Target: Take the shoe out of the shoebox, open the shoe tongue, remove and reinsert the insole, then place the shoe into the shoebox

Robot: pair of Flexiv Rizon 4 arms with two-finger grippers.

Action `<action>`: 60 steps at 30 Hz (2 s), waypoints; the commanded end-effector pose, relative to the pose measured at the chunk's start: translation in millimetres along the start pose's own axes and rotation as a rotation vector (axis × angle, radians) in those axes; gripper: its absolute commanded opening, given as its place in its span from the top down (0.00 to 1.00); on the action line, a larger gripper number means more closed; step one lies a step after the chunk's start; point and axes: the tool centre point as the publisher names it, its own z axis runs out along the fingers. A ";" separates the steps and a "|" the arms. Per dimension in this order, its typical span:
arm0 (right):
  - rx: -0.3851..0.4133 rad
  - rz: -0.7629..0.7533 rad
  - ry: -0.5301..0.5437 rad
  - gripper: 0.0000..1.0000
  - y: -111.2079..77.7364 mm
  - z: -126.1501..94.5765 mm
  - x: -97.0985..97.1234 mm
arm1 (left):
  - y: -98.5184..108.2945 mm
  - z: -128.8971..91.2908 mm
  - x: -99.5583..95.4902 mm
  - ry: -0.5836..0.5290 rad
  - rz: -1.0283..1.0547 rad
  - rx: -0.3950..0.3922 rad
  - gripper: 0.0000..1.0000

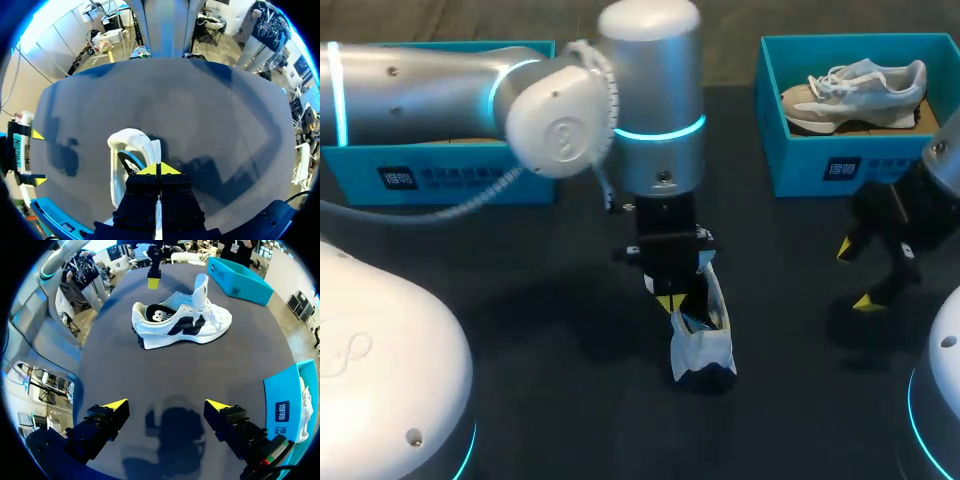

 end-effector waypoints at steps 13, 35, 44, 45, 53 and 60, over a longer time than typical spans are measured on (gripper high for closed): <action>0.002 0.000 -0.003 0.00 -0.4 0.0 1.4 | 13.2 21.6 -19.1 0.250 0.060 0.034 1.00; 0.002 0.000 -0.003 0.00 -0.4 0.0 1.4 | 13.7 32.7 -18.1 0.213 0.079 0.038 1.00; 0.002 0.000 -0.003 0.00 -0.4 0.0 1.4 | 23.1 41.3 -15.4 0.197 0.074 0.048 1.00; 0.002 0.000 -0.003 0.00 -0.4 0.0 1.4 | 23.7 41.6 -15.3 0.195 0.072 0.048 1.00; 0.002 0.000 -0.003 0.00 -0.4 0.0 1.4 | 25.7 49.4 -15.5 0.187 0.078 0.059 1.00; 0.002 0.000 -0.003 0.00 -0.4 0.0 1.4 | 23.4 57.7 -16.5 0.183 0.074 0.056 1.00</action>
